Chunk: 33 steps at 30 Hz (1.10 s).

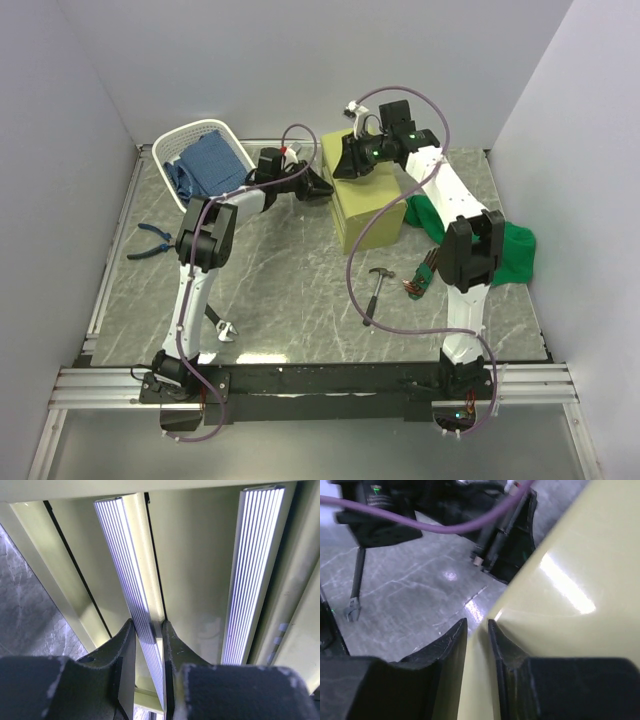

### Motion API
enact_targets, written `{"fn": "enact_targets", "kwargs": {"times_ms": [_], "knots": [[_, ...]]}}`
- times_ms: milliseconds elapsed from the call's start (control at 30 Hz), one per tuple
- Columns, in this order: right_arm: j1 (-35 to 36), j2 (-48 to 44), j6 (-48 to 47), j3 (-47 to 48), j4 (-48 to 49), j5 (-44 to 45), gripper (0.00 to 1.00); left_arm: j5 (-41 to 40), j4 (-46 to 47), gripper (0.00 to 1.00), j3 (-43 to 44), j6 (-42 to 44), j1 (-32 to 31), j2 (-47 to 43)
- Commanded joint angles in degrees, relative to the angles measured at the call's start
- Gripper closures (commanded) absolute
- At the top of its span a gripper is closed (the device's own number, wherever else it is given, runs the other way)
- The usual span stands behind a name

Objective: Sort the tools into containers

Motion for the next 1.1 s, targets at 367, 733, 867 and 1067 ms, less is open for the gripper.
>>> {"fn": "enact_targets", "kwargs": {"times_ms": [367, 733, 867, 1067], "knots": [[-5.7, 9.16, 4.86, -2.02, -0.33, 11.08, 0.78, 1.64, 0.31, 0.99, -16.29, 4.55, 2.19, -14.74], [-6.14, 8.37, 2.32, -2.28, -1.55, 13.09, 0.8, 1.82, -9.45, 0.99, -14.45, 13.52, 4.39, -16.42], [-6.58, 7.49, 1.7, -4.03, -1.73, 13.27, 0.8, 0.24, -16.66, 0.99, -16.03, 18.35, 5.88, -20.45], [-6.93, 7.14, 1.08, -5.36, -1.91, 14.15, 0.79, -0.9, -23.07, 0.99, -23.5, 23.27, 9.39, -26.08]]}}
